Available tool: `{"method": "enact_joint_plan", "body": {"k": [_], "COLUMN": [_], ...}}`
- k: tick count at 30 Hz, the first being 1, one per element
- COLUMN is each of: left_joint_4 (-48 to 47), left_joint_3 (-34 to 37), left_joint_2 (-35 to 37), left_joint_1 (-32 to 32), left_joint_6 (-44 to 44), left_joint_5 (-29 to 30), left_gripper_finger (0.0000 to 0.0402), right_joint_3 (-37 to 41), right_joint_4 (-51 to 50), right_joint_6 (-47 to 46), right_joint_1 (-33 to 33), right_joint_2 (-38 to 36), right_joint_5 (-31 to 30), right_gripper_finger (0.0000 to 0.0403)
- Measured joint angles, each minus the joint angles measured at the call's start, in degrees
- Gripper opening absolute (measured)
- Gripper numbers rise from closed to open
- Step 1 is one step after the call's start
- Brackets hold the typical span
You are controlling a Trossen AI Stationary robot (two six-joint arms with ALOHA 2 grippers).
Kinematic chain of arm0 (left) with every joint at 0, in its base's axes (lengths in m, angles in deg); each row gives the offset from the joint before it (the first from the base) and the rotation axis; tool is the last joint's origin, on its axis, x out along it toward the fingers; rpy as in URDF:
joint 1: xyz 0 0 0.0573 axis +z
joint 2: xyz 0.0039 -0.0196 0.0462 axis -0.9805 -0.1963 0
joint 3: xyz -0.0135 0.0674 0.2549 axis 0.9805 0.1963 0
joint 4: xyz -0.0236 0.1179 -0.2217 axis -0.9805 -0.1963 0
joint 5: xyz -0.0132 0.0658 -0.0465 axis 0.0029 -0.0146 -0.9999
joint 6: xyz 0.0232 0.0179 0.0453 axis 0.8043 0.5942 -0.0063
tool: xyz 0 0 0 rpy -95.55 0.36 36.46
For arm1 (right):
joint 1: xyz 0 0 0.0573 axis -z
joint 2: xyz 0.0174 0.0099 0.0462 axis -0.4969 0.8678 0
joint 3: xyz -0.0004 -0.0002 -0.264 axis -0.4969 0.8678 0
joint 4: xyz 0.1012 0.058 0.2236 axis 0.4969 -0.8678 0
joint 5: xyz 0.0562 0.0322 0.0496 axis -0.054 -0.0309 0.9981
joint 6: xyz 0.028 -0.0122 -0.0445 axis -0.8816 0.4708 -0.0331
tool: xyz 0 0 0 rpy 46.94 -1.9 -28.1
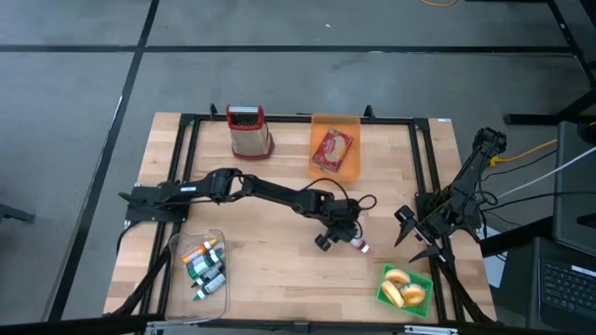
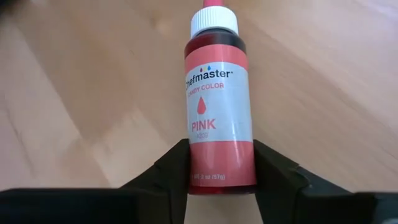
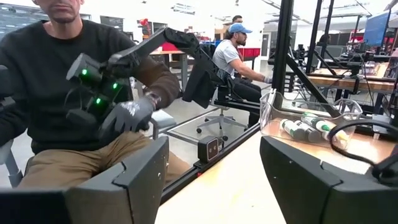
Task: Pick & Place Food Item
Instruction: Put the pink food coloring bottle into the transparent bin
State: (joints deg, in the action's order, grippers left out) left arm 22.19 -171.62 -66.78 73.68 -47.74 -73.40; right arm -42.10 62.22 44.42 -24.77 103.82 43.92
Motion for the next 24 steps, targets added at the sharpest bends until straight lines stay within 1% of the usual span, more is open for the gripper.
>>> {"method": "enact_joint_plan", "body": {"k": [4, 8, 10, 14, 18, 20, 22, 24], "left_joint_4": [-6.61, -15.00, -19.69, -24.79, -25.92, -25.59, -24.39, -24.01], "left_joint_3": [0.23, 0.06, 0.04, 0.09, 0.03, 0.05, 0.05, 0.02], "left_joint_2": [3.41, 8.65, 10.96, 16.15, 22.04, 24.88, 27.73, 30.33], "left_joint_1": [-0.23, -1.05, -1.71, -3.78, -7.00, -9.05, -11.29, -14.00], "left_joint_6": [-3.45, -7.24, -9.85, -16.08, -22.62, -26.01, -29.04, -31.69], "left_joint_5": [1.39, 6.68, 8.42, 9.35, 11.07, 12.45, 14.91, 19.16], "left_gripper_finger": [0.0137, 0.0134, 0.0134, 0.0134, 0.0134, 0.0134, 0.0134, 0.0134], "right_joint_3": [0.00, 0.00, 0.00, 0.00, 0.00, 0.00, 0.00, 0.00], "right_joint_4": [-0.65, -1.24, -1.35, -1.32, -0.86, -0.42, -0.02, 0.24], "right_joint_6": [0.15, 0.54, 1.84, 4.71, 6.07, 6.09, 6.20, 6.19], "right_joint_1": [-0.02, -0.01, -0.02, -0.02, -0.02, 0.00, -0.02, -0.02], "right_joint_2": [0.04, 0.04, 0.04, 0.04, 0.00, 0.00, 0.00, 0.00], "right_joint_5": [0.00, -0.02, -0.02, -0.08, 0.21, 1.99, 4.76, 6.64], "right_gripper_finger": [0.0255, 0.0255, 0.0255, 0.0255, 0.0255, 0.0255, 0.0255, 0.0255]}}
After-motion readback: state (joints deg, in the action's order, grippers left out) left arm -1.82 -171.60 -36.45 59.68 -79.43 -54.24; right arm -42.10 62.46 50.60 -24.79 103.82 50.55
